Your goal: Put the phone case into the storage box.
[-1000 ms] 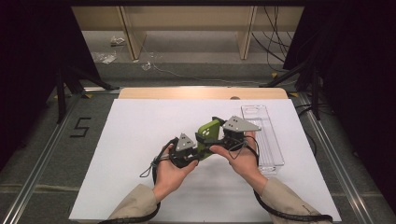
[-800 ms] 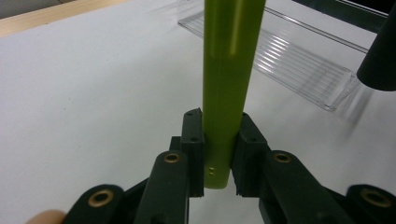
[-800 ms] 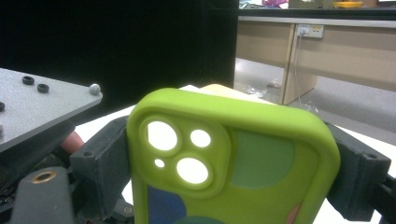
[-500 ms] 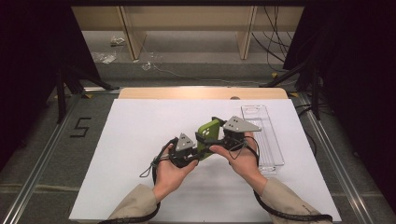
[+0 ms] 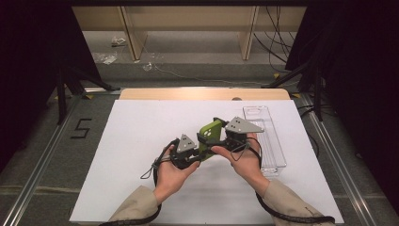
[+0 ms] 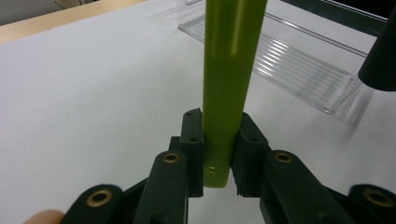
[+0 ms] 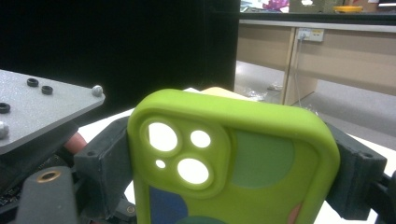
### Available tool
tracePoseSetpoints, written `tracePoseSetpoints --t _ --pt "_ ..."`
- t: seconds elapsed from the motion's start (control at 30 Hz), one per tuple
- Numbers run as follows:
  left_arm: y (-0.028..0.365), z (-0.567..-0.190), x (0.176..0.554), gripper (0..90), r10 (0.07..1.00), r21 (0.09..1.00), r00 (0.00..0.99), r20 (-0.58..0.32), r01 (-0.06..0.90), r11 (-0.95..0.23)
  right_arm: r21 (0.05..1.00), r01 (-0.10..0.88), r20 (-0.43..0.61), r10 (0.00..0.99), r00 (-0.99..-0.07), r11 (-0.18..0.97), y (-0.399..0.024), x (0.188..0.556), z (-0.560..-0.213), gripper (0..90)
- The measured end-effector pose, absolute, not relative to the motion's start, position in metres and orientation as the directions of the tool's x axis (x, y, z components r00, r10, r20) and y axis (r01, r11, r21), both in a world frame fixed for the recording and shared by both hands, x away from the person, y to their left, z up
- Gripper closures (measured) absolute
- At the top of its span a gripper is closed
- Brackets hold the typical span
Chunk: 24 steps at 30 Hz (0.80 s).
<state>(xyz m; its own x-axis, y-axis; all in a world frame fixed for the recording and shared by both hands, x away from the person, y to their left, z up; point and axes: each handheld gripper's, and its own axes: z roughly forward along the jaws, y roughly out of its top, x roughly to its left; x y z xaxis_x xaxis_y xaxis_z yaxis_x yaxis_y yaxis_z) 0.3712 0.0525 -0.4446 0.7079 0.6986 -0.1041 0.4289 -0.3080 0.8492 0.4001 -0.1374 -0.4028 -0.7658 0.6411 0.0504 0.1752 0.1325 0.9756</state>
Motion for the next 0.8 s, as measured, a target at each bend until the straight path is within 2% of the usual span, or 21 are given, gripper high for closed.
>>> tracePoseSetpoints --t 0.33,0.53,0.8 --pt "0.0543 -0.4431 0.3722 69.5 0.683 0.859 0.727 -0.073 0.393 -0.327 0.977 0.167 0.043 0.641 -0.766 0.134 -0.1397 0.4005 -0.3996 17.3" --pt "0.0558 -0.4418 0.3726 55.1 0.662 0.859 0.750 -0.021 0.352 -0.371 0.978 0.162 0.040 0.642 -0.766 0.132 -0.1419 0.4011 -0.3969 17.3" --pt "0.0599 -0.4386 0.3721 31.3 0.625 0.844 0.781 0.012 0.327 -0.424 0.977 0.160 0.034 0.641 -0.767 0.139 -0.1451 0.4022 -0.3943 17.3"
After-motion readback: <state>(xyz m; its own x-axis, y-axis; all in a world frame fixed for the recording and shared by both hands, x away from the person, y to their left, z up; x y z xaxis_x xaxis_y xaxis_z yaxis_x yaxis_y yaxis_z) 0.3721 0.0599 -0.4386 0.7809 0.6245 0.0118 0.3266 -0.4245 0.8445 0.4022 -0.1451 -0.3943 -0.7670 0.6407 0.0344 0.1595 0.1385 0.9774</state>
